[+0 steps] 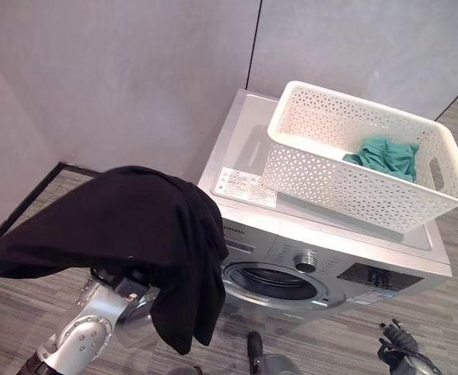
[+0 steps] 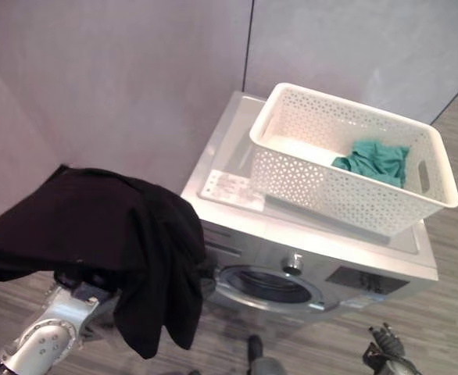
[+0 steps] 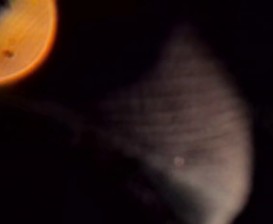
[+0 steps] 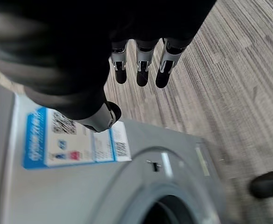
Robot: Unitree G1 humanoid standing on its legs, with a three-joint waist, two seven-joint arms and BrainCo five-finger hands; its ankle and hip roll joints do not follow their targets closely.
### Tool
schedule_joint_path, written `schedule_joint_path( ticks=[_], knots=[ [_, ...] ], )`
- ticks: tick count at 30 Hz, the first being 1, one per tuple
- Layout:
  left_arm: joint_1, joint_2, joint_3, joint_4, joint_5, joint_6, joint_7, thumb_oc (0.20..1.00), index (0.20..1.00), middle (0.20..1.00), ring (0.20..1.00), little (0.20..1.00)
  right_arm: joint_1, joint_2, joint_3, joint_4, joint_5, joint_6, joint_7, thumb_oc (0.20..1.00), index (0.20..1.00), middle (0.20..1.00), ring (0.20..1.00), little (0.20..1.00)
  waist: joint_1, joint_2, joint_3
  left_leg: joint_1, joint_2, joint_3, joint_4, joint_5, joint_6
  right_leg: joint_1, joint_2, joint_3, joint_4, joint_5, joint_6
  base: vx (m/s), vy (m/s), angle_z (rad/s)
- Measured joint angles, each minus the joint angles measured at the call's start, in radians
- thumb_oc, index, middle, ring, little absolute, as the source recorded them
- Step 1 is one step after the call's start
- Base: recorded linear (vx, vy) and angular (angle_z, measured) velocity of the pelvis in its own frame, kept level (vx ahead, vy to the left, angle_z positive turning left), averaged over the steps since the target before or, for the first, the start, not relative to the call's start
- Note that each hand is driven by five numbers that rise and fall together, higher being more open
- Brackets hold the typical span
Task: Grab the laundry basket,head to the washer,open it,put in the laundry and shut it.
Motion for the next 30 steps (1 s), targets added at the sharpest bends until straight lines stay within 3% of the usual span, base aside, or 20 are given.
schedule_joint_path(
  ticks=[2, 3, 5, 10, 17, 18, 22, 30],
  knots=[
    [0.028, 0.01, 0.023, 0.0, 0.0, 0.01, -0.019, 0.2, 0.2, 0.2, 0.2, 0.2, 0.004, 0.009, 0.025, 0.01, -0.008, 0.006, 0.003, 1.0, 1.0, 1.0, 1.0, 1.0, 0.019, -0.036, -0.019, 0.001, -0.003, 0.004, -0.013, 0.0, -0.03, 0.033, -0.044, -0.038, -0.049, -0.012, 0.015, -0.01, -0.26, -0.1],
    [0.045, -0.004, 0.026, 0.006, 0.0, 0.013, -0.02, 0.2, 0.2, 0.2, 0.2, 0.2, 0.015, 0.01, 0.051, 0.01, -0.038, 0.008, 0.003, 1.0, 1.0, 1.0, 1.0, 1.0, 0.028, -0.052, -0.029, 0.006, 0.012, -0.002, -0.013, 0.0, -0.051, 0.071, -0.033, -0.044, -0.118, -0.012, 0.039, 0.0, -0.233, -0.04],
    [0.053, -0.011, 0.015, 0.006, 0.003, 0.023, -0.024, 0.2, 0.2, 0.2, 0.2, 0.2, 0.007, 0.014, 0.079, -0.012, -0.048, 0.008, 0.001, 1.0, 1.0, 1.0, 1.0, 1.0, 0.027, -0.042, -0.029, 0.005, 0.056, -0.03, -0.023, 0.001, -0.085, 0.092, 0.017, -0.054, -0.145, -0.003, 0.016, -0.01, -0.238, 0.07],
    [0.049, -0.064, 0.006, 0.005, 0.004, 0.03, -0.024, 0.2, 0.2, 0.2, 0.2, 0.2, 0.031, 0.02, 0.09, -0.058, -0.057, 0.006, 0.006, 1.0, 1.0, 1.0, 1.0, 1.0, -0.009, -0.028, -0.038, 0.002, 0.101, -0.075, -0.078, 0.043, -0.128, 0.105, 0.069, -0.098, -0.186, 0.013, -0.029, -0.01, -0.092, 0.17],
    [0.037, -0.074, -0.03, 0.006, 0.013, 0.054, -0.024, 0.2, 0.2, 0.2, 0.2, 0.2, 0.029, 0.021, 0.073, -0.017, 0.005, 0.003, 0.022, 1.0, 1.0, 1.0, 1.0, 1.0, -0.033, 0.006, -0.047, 0.037, 0.09, -0.076, -0.141, 0.075, -0.127, 0.118, 0.058, -0.097, -0.203, 0.023, -0.028, 0.02, 0.062, 0.01],
    [0.038, -0.038, -0.032, 0.035, 0.013, 0.067, -0.023, 0.2, 0.2, 0.2, 0.2, 0.2, 0.029, 0.02, 0.07, -0.013, 0.006, 0.002, 0.021, 1.0, 1.0, 1.0, 1.0, 1.0, -0.057, 0.044, -0.059, 0.074, 0.05, -0.029, -0.176, 0.082, -0.106, 0.117, 0.027, -0.051, -0.21, 0.041, -0.013, 0.05, 0.091, -0.05],
    [0.049, -0.18, -0.018, 0.252, 0.124, 0.068, 0.017, 0.2, 0.2, 0.2, 0.2, 0.2, 0.043, 0.027, -0.076, 0.159, 0.005, 0.038, -0.023, 1.0, 1.0, 1.0, 1.0, 1.0, -0.038, 0.069, -0.063, 0.053, 0.05, -0.027, -0.185, 0.086, -0.101, 0.071, 0.026, -0.039, -0.171, 0.018, -0.009, 0.07, 0.007, -0.05],
    [0.098, -0.197, -0.02, 0.319, 0.158, 0.1, 0.048, 0.2, 0.2, 0.2, 0.2, 0.2, 0.134, 0.068, -0.061, 0.189, 0.002, 0.062, -0.009, 1.0, 1.0, 1.0, 1.0, 1.0, -0.063, 0.099, 0.001, 0.053, 0.059, -0.012, -0.209, 0.098, -0.102, 0.047, 0.038, -0.023, -0.174, 0.019, -0.011, 0.03, -0.007, -0.07]
  ],
)
